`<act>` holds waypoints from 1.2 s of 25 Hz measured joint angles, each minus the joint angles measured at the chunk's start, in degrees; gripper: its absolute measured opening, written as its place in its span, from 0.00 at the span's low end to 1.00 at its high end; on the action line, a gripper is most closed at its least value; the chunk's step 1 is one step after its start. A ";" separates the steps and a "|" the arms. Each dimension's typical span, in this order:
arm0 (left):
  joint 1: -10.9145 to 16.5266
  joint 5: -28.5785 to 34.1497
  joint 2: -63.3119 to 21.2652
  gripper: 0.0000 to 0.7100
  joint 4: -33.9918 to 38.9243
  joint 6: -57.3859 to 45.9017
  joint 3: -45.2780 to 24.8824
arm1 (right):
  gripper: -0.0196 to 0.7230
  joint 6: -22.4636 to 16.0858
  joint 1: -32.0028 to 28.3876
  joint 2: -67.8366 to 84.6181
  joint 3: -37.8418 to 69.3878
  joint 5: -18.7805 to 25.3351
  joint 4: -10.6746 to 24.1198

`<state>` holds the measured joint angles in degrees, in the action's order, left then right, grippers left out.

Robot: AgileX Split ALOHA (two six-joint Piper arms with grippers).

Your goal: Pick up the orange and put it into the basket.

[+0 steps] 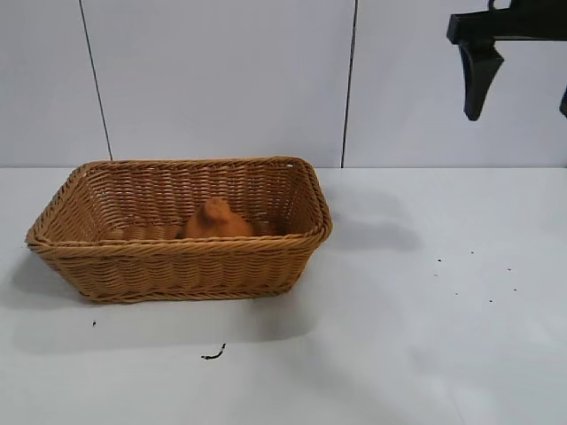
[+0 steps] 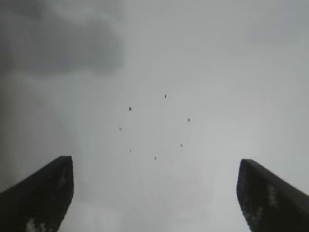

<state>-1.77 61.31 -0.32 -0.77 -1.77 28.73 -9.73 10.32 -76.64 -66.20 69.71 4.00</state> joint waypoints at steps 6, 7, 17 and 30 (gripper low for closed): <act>0.00 0.00 0.00 0.94 0.00 0.00 0.00 | 0.88 2.41 0.22 19.26 15.93 -1.38 0.06; 0.00 0.00 0.00 0.94 0.00 0.00 0.00 | 0.88 2.94 0.22 22.61 18.62 -2.33 0.06; 0.00 0.00 0.00 0.94 0.00 0.00 0.00 | 0.88 5.60 0.22 50.88 37.66 -10.51 -0.54; 0.00 0.00 0.00 0.94 0.00 0.00 0.00 | 0.88 5.60 -7.44 64.36 37.66 -11.67 -1.77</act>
<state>-1.77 61.31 -0.32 -0.77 -1.77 28.73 -4.13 2.89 -12.28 -28.54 58.04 2.23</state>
